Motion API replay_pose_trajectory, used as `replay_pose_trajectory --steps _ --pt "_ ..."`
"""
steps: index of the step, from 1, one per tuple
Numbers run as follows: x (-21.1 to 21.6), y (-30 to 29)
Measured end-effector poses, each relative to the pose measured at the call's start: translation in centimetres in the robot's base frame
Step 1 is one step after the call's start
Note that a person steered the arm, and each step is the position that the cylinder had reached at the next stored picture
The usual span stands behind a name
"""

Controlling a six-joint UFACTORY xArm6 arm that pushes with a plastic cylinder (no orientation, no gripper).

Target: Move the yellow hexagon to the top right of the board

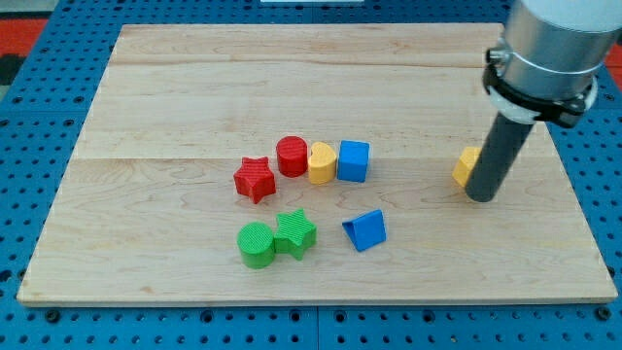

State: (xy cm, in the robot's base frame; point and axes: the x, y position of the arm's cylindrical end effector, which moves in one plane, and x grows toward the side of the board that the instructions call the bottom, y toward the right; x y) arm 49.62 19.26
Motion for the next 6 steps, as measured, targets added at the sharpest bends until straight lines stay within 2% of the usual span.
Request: replay_pose_trajectory --steps 1,2,4,5,6 --pt "-3.3 0.2" --pt "-9.7 -5.0" --pt "-18.2 -14.3" --pt "-22.9 -11.2" --pt "-25.0 -4.8"
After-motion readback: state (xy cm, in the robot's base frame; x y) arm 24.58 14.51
